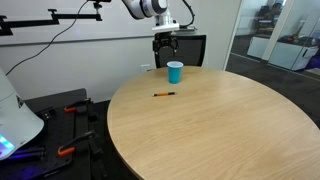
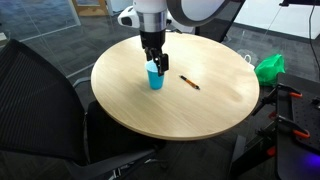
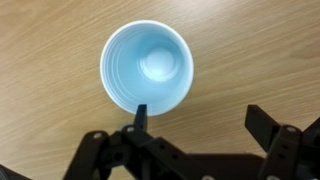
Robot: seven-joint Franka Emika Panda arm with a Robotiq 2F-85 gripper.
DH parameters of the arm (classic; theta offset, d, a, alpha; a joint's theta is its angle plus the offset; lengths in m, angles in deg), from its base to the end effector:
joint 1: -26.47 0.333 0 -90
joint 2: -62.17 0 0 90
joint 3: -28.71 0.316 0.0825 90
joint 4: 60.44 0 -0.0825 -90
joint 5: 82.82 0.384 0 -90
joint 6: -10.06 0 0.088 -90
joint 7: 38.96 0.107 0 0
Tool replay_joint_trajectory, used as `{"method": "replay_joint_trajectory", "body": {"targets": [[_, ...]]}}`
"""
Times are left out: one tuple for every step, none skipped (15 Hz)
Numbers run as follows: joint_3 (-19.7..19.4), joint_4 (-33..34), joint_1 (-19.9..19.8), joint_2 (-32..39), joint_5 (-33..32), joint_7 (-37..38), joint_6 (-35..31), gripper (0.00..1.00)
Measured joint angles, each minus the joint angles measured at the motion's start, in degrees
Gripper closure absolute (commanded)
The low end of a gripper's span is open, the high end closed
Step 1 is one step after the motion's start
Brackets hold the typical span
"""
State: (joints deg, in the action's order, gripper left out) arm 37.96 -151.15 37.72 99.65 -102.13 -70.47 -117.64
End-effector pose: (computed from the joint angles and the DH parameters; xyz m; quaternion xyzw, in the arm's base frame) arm 0.6636 0.2204 0.2584 0.8543 0.5128 -0.0056 0.0841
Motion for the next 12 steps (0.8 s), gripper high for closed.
{"method": "replay_joint_trajectory", "body": {"targets": [[-0.01, -0.75, -0.02, -1.12, 0.00, 0.56, 0.09, 0.00], [-0.01, -1.54, -0.03, -2.27, 0.00, 0.83, 0.30, 0.00], [-0.01, -2.59, -0.06, -3.69, 0.00, 1.30, 0.61, 0.00], [-0.02, -3.86, -0.11, -5.27, 0.00, 1.68, 0.76, 0.00], [-0.04, -5.38, -0.19, -7.07, 0.00, 2.42, 0.81, 0.00], [-0.13, -7.16, -0.29, -9.10, 0.00, 3.67, 0.81, 0.00], [-0.23, -9.04, -0.43, -11.20, 0.03, 5.13, 0.81, 0.00], [-0.29, -11.06, -0.70, -13.39, 0.11, 6.43, 0.80, 0.00], [-0.31, -13.12, -1.09, -15.57, 0.24, 7.59, 0.77, 0.00], [-0.34, -15.17, -1.51, -17.67, 0.41, 8.57, 0.70, 0.00], [-0.35, -17.27, -1.98, -19.77, 0.62, 9.40, 0.60, 0.00], [-0.35, -19.29, -2.43, -21.73, 1.06, 9.61, 0.34, 0.00]]}}
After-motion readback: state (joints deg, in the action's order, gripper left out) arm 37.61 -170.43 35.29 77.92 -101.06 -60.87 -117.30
